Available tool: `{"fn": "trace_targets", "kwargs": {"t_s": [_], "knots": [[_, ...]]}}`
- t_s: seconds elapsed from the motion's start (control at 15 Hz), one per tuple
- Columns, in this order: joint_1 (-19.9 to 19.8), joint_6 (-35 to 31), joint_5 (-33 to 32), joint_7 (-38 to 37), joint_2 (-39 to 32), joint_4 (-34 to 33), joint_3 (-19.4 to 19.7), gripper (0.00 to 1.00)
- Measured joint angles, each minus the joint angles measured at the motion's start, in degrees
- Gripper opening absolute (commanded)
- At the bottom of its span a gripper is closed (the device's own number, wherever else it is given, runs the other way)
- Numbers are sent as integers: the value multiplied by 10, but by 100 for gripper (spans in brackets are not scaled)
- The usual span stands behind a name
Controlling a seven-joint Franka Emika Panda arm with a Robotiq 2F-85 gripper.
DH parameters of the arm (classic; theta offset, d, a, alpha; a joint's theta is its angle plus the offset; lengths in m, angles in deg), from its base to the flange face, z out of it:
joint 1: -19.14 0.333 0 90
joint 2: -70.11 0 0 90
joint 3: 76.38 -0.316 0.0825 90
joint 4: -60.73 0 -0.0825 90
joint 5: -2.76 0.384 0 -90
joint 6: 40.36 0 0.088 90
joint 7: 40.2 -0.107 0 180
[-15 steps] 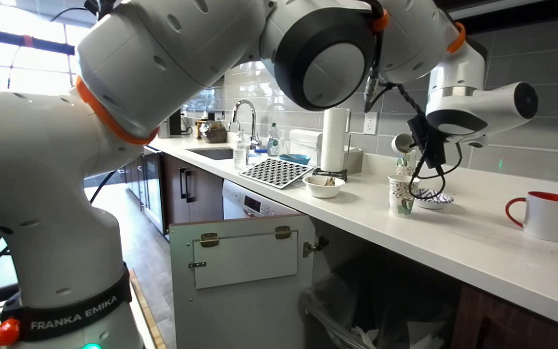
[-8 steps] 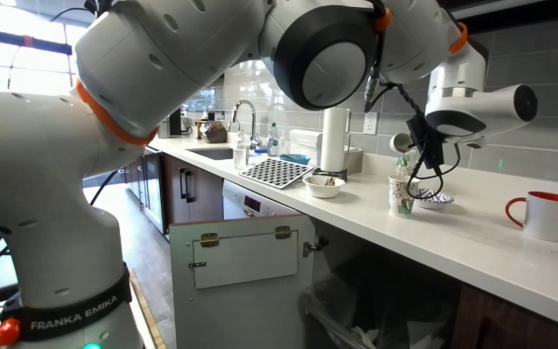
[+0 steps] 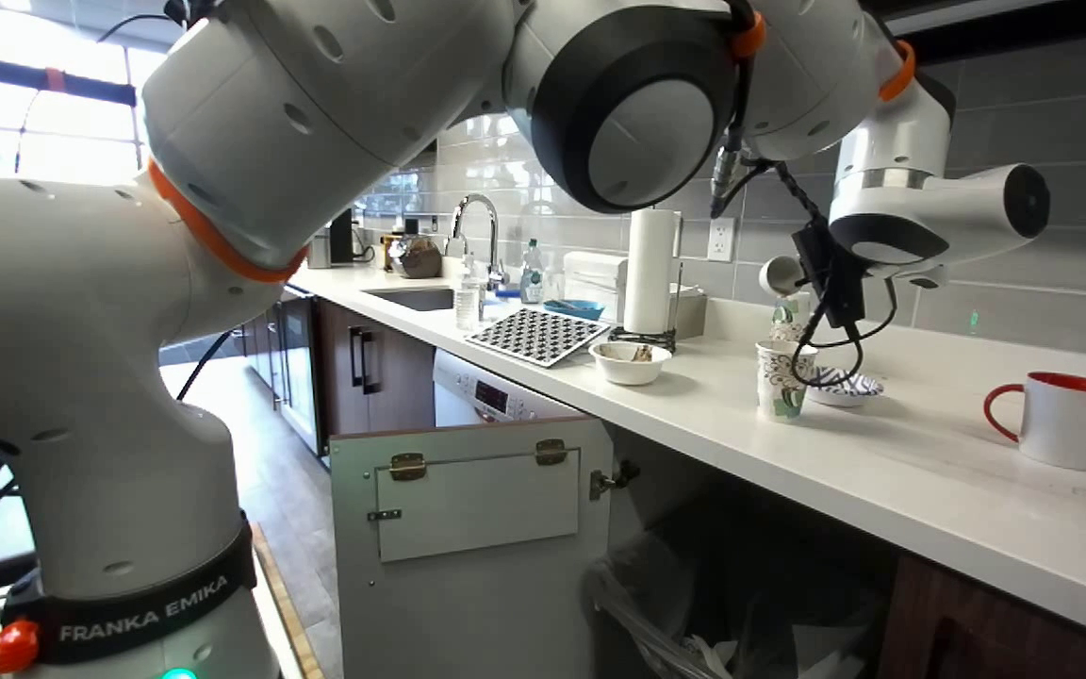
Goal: Pour the contents in the white mug into the coffee cup.
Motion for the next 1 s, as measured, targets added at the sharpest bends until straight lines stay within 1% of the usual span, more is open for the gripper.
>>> {"fn": "trace_targets", "kwargs": {"t_s": [1.0], "knots": [[-26,0,-1,0,7,11,-1,3]]}}
